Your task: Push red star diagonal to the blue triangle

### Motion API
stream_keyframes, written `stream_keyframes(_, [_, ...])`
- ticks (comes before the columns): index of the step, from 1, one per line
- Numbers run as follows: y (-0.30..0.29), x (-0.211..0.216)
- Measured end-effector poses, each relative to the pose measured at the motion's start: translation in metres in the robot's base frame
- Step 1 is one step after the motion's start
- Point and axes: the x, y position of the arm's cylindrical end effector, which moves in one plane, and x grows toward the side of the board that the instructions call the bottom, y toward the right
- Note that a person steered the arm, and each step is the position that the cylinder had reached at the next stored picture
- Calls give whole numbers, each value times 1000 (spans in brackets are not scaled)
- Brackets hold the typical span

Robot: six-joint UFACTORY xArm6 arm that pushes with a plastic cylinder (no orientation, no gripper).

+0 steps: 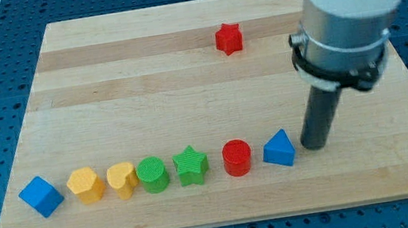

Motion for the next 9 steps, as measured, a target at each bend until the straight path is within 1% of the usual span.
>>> stream_keyframes(3, [-145, -124])
stream_keyframes(4, [-168, -176])
stream_keyframes(5, [-168, -218])
stream_keyframes(6, [-149, -226])
stream_keyframes(9, [-72, -227])
